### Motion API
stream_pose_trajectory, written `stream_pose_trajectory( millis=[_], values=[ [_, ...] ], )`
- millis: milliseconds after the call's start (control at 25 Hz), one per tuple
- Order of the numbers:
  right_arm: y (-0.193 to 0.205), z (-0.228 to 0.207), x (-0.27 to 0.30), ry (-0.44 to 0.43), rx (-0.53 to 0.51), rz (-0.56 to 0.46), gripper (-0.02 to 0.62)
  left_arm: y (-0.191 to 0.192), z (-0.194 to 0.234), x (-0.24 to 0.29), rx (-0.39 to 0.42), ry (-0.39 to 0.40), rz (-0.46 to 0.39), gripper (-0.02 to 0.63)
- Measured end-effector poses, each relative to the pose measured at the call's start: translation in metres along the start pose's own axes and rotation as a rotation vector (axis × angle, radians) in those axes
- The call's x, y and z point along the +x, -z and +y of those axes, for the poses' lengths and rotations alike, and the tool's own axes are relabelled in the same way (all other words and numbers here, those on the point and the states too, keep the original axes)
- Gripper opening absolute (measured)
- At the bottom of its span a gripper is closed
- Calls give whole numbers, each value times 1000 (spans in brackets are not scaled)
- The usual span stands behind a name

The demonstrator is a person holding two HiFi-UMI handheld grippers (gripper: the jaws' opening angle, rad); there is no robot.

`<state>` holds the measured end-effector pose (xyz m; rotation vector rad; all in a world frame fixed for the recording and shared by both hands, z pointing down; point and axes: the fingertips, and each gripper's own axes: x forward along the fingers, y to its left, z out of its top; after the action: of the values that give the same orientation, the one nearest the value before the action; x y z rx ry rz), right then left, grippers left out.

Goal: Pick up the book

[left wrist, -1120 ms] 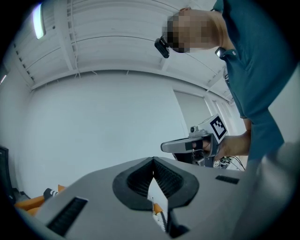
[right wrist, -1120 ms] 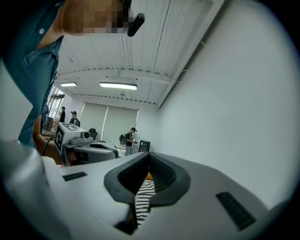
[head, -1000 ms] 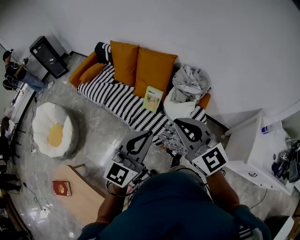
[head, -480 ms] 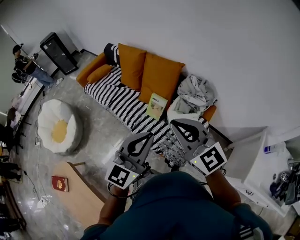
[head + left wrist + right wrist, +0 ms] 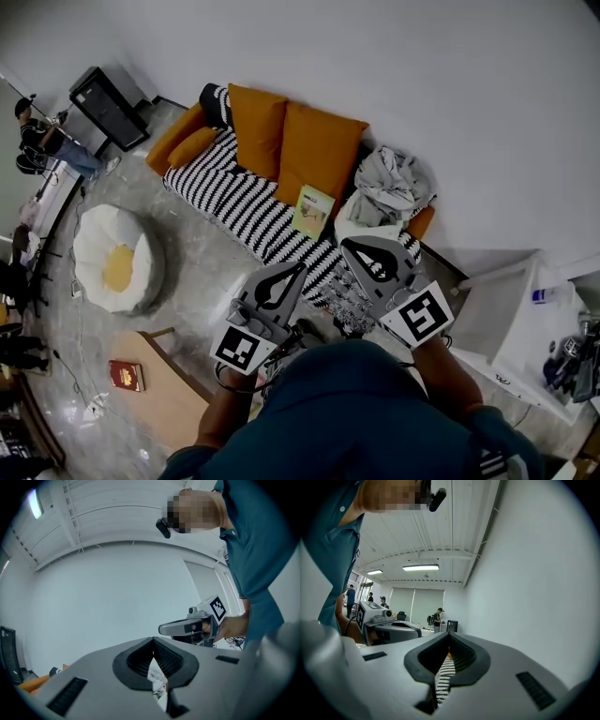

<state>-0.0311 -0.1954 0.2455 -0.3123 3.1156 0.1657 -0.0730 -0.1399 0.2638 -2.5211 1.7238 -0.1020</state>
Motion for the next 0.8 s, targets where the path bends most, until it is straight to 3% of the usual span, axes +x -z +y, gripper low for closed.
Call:
stream_pose_trajectory(
  millis=[240, 520, 800],
  values=[
    [-2, -16, 31, 62, -4, 8, 14, -1, 33, 5, -4, 53, -4, 3],
    [-1, -5, 73, 99, -21, 23, 14, 8, 79, -9, -10, 89, -19, 3],
    [13, 3, 89, 126, 2, 93, 14, 32, 98, -7, -68, 141, -2, 3]
  ],
)
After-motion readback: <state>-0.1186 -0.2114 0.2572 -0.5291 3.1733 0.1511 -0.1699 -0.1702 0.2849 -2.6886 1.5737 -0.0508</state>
